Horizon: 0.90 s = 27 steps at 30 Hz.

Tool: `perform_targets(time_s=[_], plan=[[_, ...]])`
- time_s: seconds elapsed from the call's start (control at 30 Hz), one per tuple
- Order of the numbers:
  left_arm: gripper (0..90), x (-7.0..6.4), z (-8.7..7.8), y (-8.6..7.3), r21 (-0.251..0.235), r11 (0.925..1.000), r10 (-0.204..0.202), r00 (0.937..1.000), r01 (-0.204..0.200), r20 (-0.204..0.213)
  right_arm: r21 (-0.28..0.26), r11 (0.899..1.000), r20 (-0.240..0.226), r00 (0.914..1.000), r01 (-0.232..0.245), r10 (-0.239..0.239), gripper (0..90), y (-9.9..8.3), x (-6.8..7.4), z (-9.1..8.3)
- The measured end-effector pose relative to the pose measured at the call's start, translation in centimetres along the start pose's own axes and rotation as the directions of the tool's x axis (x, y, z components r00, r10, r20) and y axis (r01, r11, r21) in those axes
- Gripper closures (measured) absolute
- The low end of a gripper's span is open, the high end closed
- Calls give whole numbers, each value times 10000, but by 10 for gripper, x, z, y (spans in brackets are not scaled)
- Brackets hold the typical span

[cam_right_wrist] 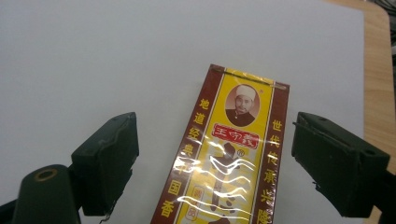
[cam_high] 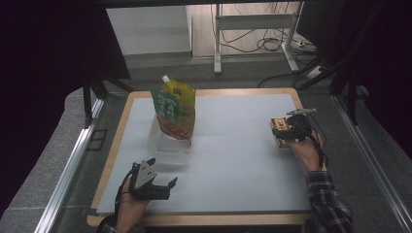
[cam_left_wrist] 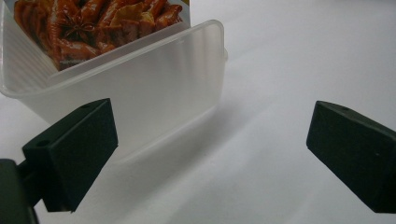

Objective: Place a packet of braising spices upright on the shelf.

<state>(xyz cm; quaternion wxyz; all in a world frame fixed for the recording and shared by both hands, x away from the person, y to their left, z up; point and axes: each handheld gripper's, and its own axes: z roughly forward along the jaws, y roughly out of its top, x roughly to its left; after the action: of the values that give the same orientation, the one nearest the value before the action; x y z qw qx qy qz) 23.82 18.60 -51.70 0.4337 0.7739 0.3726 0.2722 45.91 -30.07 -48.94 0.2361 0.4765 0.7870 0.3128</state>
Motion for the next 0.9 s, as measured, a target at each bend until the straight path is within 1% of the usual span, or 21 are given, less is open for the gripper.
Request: perform_targets(time_s=[0.17,0.37,0.5,0.53,0.57,0.63,0.8,0.9], plan=[[14,0,0,0,-1,10000,-1,10000,1,1,346,9994,188,9998,-62,56,147,-5,-2,12],[14,0,0,0,11,10000,9,10000,-9,15,717,9974,406,9992,-93,64,149,-8,-3,20],[15,0,1,0,40,10000,20,10000,-20,31,1119,9935,396,9991,-218,175,204,-10,-3,23],[14,0,1,0,44,10000,22,10000,-22,36,1177,9926,369,9990,-311,270,211,-11,-3,24],[14,0,1,0,40,10000,22,10000,-22,35,1201,9918,371,9985,-439,397,230,-11,-3,24],[15,0,1,0,45,10000,29,10000,-29,36,1273,9905,393,9981,-526,480,301,-10,-4,22],[15,0,1,0,37,10000,33,10000,-33,39,1342,9888,465,9971,-657,599,315,-9,-4,20],[15,0,1,0,27,10000,27,10000,-27,29,1237,9904,434,9974,-622,572,316,-7,-3,17]])
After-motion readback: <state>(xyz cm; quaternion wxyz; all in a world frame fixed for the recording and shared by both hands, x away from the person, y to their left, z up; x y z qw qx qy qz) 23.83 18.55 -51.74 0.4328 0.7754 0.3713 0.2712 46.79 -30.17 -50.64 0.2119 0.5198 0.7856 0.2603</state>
